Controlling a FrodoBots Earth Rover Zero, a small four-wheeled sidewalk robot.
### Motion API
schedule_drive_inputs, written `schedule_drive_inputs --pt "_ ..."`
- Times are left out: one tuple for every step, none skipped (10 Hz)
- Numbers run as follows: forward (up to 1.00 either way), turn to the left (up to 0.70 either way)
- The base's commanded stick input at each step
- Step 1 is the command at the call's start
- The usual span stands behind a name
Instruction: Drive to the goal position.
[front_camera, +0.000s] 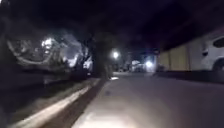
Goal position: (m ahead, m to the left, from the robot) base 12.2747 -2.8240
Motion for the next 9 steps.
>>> schedule_drive_inputs --pt "0.70 -0.35" --pt "0.70 -0.35" --pt "0.70 -0.21" --pt "0.70 -0.07" --pt "0.70 0.00" --pt "0.70 0.00" --pt "0.70 0.00" --pt "0.70 0.00" --pt "0.70 0.00"
